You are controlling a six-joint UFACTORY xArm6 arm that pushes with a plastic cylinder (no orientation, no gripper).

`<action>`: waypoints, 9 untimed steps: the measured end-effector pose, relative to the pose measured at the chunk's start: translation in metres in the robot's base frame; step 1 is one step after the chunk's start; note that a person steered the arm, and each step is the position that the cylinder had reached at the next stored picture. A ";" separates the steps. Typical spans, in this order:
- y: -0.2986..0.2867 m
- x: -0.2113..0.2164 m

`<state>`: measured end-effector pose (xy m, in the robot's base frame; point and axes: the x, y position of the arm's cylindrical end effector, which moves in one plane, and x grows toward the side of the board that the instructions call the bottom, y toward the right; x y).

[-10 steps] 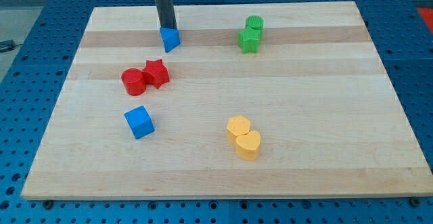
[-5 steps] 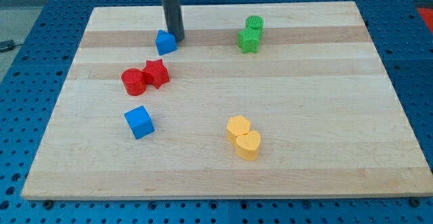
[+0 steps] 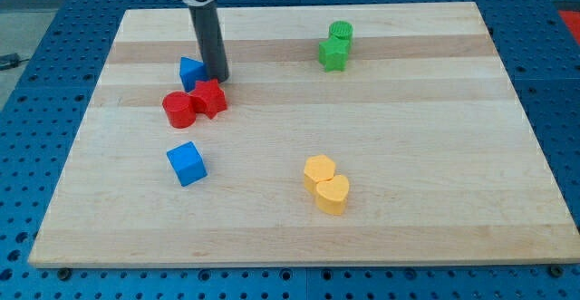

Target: Push the blue triangle to the center left side of the board

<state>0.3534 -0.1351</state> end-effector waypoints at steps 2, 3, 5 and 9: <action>-0.035 -0.013; -0.045 -0.033; -0.068 -0.049; -0.085 -0.028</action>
